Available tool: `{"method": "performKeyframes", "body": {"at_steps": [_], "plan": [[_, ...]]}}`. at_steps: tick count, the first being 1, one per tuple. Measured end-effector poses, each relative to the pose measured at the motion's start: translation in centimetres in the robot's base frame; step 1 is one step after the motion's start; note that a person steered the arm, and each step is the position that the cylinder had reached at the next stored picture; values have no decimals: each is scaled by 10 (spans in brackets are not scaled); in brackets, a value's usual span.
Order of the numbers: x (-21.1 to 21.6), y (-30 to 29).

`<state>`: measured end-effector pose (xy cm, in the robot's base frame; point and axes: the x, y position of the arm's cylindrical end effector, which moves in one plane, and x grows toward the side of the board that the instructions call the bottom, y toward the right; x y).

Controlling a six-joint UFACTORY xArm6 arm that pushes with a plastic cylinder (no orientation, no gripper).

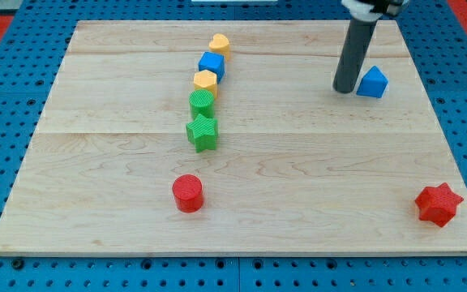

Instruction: Move the blue triangle towards the bottom center of the board

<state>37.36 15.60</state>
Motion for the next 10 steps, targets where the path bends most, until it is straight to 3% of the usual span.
{"method": "performKeyframes", "body": {"at_steps": [1, 2, 3, 5, 6, 8, 9, 10], "plan": [[-16, -3], [-58, 8], [-44, 67], [59, -21], [81, -64], [74, -33], [41, -33], [37, 7]]}}
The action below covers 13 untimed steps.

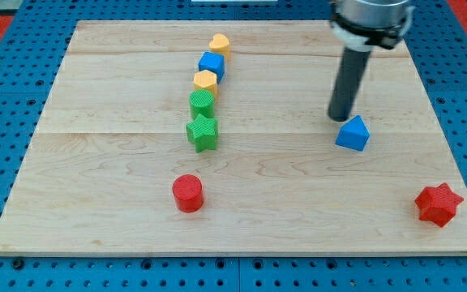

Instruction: Move the blue triangle towards the bottom center of the board

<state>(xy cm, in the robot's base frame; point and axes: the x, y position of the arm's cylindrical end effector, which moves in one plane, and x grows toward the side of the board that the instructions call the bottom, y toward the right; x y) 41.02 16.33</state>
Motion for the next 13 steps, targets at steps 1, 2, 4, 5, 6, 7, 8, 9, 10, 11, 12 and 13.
{"method": "performKeyframes", "body": {"at_steps": [1, 2, 4, 5, 6, 7, 8, 9, 10, 11, 12, 13], "plan": [[38, 2], [82, -49], [58, -37], [63, 31], [118, 16], [115, -15], [77, 22], [95, -11], [137, -68], [117, -28], [73, -10], [73, -69]]}}
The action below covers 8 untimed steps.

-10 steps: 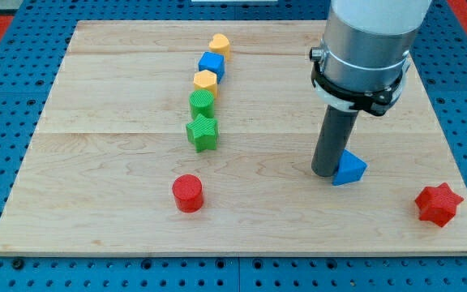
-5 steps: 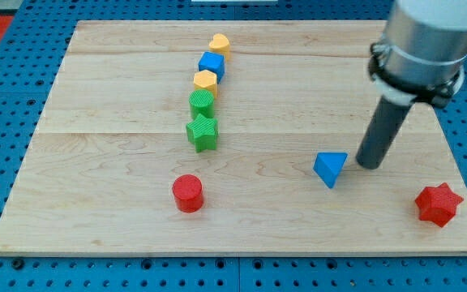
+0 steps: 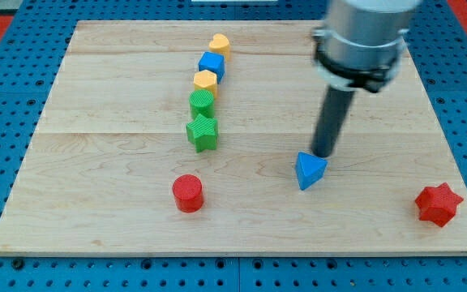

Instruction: Move the blue triangle towards the bottom center of the board

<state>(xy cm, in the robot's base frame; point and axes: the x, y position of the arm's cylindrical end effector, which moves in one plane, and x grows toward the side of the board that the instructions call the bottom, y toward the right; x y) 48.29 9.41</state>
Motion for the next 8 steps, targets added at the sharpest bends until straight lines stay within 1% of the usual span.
{"method": "performKeyframes", "body": {"at_steps": [1, 2, 3, 4, 5, 6, 7, 8], "plan": [[40, -22], [40, -17], [40, -67], [86, -98], [106, -135], [120, -153], [85, -147], [80, -157]]}}
